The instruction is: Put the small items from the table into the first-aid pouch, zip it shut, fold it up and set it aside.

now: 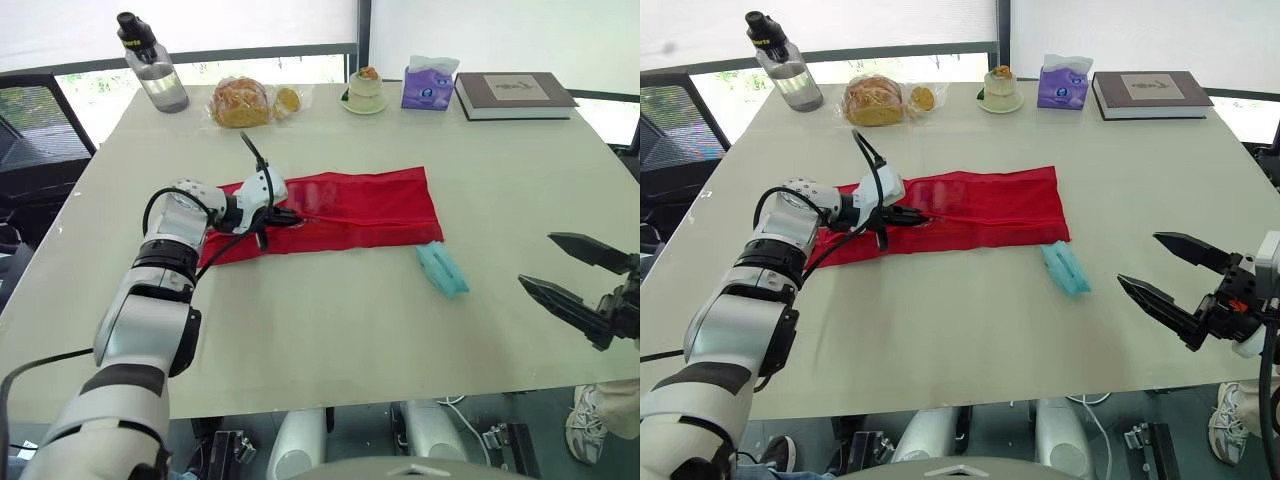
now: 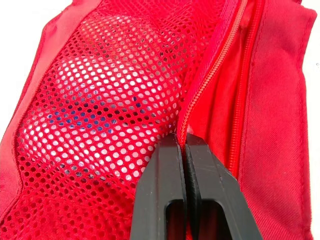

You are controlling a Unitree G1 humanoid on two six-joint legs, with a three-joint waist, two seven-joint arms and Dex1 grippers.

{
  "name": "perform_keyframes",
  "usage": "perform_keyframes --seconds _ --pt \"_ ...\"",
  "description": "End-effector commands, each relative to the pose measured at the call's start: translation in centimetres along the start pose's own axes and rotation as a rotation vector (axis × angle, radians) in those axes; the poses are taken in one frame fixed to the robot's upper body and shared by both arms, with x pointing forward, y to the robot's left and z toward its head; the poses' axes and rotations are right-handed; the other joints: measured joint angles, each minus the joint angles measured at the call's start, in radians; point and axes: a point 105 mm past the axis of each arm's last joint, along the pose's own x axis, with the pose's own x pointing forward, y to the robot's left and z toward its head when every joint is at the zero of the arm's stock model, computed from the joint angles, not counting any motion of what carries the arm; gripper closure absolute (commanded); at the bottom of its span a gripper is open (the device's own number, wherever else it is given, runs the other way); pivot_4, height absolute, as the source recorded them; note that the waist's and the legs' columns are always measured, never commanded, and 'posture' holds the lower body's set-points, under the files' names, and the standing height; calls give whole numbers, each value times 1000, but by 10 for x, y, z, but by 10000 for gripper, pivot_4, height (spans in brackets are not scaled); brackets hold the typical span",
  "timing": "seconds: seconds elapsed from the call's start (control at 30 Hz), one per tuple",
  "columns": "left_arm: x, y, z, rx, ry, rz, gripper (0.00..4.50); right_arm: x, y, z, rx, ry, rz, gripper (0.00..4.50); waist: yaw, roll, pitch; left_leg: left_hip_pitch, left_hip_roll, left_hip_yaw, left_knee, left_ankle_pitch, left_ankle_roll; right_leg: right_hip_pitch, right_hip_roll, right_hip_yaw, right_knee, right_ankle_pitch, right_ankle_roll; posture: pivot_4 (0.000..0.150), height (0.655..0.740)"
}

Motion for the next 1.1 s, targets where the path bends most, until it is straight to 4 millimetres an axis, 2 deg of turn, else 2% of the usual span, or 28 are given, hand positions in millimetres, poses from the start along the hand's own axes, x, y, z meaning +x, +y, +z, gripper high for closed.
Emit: perform_keyframes --seconds 0.03,0.17,0.23,0.27,0.43,0.63,0.87,1.1 --pt "-12 8 21 0 -76 3 31993 1 4 8 -34 -7 7 0 1 0 0 0 0 0 0 0 0 0 0 0 0 0 0 1500 7400" --pt "-12 7 38 14 -126 -33 12311 4 5 8 -39 -2 13 0 5 0 0 0 0 0 0 0 0 0 0 0 0 0 0 1500 7400" --pt "-5 1 53 29 -169 -78 1874 7 6 8 -39 -7 22 0 10 0 0 0 0 0 1 0 0 0 0 0 0 0 0 1500 7400" --pt "-3 -1 57 33 -179 -91 770 8 7 9 -39 -10 24 0 14 0 0 0 0 0 1 0 0 1 0 -1 0 0 0 1500 7400" --pt "27 -24 81 75 -233 -185 770 13 12 9 -37 -21 60 0 25 0 0 0 0 -1 2 0 0 1 0 -1 0 0 0 1500 7400" --pt "67 -32 107 102 -274 -143 770 15 7 5 -62 -15 45 0 25 -1 0 0 0 -1 3 0 0 2 0 -1 0 0 0 1500 7400" --pt "101 -39 104 114 -229 -86 770 11 4 0 -80 -2 2 0 21 -1 0 0 -1 -1 2 0 0 2 0 -1 0 0 0 1500 7400" --pt "117 -43 98 102 -191 -51 770 7 3 -3 -96 6 -24 0 23 -1 1 0 -1 -1 3 0 0 2 0 -1 0 0 0 1500 7400"
